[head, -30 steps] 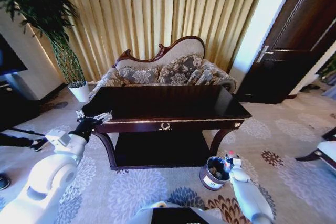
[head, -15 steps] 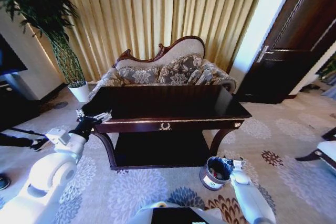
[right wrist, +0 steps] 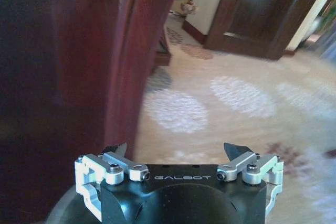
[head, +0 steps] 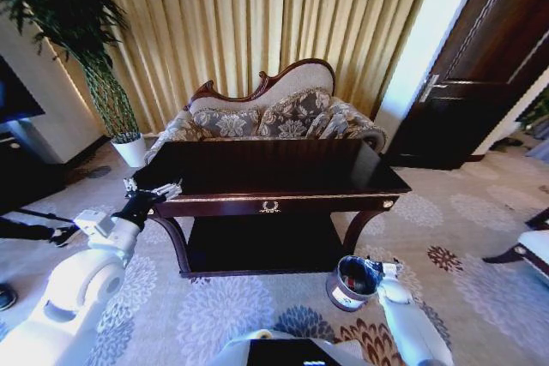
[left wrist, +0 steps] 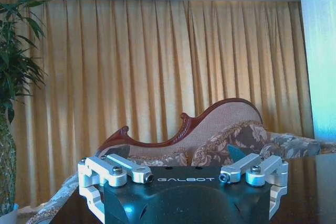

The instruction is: Move to the front of the table and place the trash on the table into the trash bin.

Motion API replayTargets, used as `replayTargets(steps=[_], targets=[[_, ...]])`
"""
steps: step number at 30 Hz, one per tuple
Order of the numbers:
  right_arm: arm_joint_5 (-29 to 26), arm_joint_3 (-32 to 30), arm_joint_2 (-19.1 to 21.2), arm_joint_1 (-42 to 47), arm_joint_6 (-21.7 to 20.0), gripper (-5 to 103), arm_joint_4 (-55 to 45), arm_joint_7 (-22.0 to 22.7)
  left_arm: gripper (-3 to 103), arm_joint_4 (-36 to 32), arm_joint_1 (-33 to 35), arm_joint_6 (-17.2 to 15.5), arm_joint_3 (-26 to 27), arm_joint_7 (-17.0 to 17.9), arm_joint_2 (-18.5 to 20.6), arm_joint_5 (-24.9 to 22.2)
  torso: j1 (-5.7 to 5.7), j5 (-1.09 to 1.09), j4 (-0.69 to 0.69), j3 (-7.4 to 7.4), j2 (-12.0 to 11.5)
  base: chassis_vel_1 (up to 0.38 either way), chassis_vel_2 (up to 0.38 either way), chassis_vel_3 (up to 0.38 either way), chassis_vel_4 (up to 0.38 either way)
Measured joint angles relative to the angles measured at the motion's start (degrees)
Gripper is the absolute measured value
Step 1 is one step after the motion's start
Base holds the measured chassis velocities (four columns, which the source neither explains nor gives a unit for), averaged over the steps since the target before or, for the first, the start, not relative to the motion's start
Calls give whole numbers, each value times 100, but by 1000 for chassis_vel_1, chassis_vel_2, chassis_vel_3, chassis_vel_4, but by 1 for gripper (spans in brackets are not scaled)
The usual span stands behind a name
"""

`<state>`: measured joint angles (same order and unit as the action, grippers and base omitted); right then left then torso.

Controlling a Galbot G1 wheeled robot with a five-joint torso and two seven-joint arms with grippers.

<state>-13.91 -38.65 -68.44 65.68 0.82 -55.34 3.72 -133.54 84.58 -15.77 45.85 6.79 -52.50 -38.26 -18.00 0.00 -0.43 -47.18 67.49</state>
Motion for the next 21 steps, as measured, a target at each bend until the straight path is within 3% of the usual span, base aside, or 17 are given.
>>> replayTargets(steps=[2,6,11,18,21], targets=[[-365,13,-4,313,-40,100,-547,-147,100,0,12,4,2,6,-25,0,0,1,-1,0,0,0,0,0,0],[-546,-64,-18,784,58,100,-1425,-479,100,0,36,9,2,11,-81,2,0,-1,1,1,1,0,0,0,0],[-1329,-255,10,1551,95,100,-2994,-881,100,-1,66,9,-5,9,-202,20,0,-2,0,0,0,0,0,0,0],[-1663,-436,8,2049,-136,100,-4899,-907,100,-139,73,-73,-95,92,-349,77,1,-1,-1,1,1,0,0,0,0],[-1738,-407,19,1926,-591,100,-5804,-672,100,-278,194,-192,-82,266,-483,115,0,-1,1,1,1,0,0,0,0]])
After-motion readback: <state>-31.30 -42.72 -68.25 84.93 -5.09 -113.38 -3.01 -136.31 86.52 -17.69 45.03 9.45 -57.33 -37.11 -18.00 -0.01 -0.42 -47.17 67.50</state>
